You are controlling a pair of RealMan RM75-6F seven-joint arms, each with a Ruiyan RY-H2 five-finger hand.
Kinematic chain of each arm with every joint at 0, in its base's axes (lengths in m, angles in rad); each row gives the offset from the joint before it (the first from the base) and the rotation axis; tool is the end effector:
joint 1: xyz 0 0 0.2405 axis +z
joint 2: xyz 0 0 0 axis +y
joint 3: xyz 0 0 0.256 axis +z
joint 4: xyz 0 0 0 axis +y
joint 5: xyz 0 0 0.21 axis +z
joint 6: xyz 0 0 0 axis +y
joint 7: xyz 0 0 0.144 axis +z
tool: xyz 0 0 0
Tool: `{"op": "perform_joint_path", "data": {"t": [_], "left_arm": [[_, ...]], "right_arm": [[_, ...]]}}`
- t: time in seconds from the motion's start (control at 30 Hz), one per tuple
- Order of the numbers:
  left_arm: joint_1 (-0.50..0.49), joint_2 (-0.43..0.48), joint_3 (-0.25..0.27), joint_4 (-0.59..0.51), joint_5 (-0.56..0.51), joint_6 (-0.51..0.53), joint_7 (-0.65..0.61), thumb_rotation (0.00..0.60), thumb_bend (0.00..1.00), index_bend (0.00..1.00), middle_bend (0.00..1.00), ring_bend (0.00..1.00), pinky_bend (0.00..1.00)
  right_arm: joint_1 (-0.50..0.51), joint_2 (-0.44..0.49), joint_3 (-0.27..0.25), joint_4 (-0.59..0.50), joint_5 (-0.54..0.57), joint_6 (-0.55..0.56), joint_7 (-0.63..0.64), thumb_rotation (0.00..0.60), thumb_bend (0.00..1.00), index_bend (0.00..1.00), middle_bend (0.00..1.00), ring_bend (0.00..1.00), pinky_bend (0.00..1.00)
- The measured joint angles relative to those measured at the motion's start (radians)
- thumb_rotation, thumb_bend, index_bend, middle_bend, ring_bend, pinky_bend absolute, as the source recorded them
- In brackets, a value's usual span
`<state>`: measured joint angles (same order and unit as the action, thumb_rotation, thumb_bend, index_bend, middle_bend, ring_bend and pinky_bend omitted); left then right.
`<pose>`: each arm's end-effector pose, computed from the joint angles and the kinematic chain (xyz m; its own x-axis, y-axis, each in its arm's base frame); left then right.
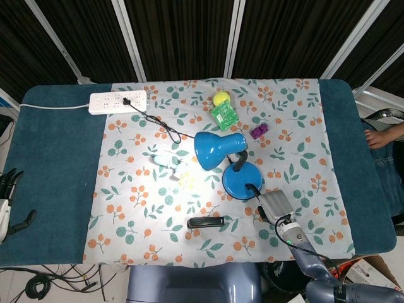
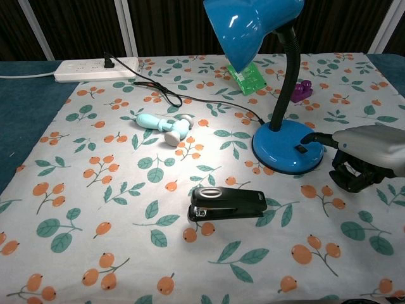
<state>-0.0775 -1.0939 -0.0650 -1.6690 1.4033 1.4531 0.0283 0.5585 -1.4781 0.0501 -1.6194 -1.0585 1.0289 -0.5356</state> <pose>-0.3160 0.1805 0.1646 0.3806 0.0266 0.9244 0.9203 0.0876 -0.3814 -0.2131 -0.2767 -0.0114 0.5398 -0.3685 0.7568 -0.8409 -0.2760 0.4655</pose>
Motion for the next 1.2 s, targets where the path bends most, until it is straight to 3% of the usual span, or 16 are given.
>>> {"op": "perform_joint_path", "data": {"t": [1.2], "left_arm": [[-0.001, 0.000, 0.001, -0.001, -0.001, -0.001, 0.003, 0.600, 0.30, 0.00, 0.00, 0.00, 0.07]], "right_arm": [[0.003, -0.002, -0.007, 0.006, 0.004, -0.005, -0.001, 0.600, 0.55, 0.09, 0.77, 0.81, 0.73]]}}
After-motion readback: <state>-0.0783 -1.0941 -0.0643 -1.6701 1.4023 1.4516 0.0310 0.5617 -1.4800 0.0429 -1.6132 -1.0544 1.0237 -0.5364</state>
